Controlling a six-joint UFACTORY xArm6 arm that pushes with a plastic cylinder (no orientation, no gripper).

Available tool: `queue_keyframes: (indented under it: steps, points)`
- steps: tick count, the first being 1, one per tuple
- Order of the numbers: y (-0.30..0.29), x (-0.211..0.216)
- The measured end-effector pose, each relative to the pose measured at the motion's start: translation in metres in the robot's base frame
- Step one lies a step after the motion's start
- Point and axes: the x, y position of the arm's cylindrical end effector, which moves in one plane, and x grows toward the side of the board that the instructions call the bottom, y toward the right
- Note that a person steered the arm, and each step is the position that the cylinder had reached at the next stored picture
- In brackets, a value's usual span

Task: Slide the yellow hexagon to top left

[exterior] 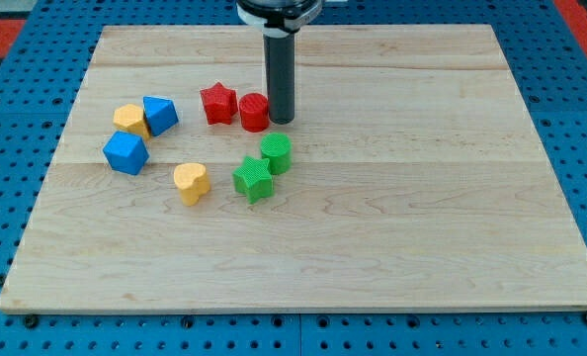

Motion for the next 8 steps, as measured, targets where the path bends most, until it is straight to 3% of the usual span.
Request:
queue_keyframes:
  steps: [2,5,8]
  points:
    - [-0.112,0.02]
    - [-0.195,0.031]
    - [-0.213,-0.106]
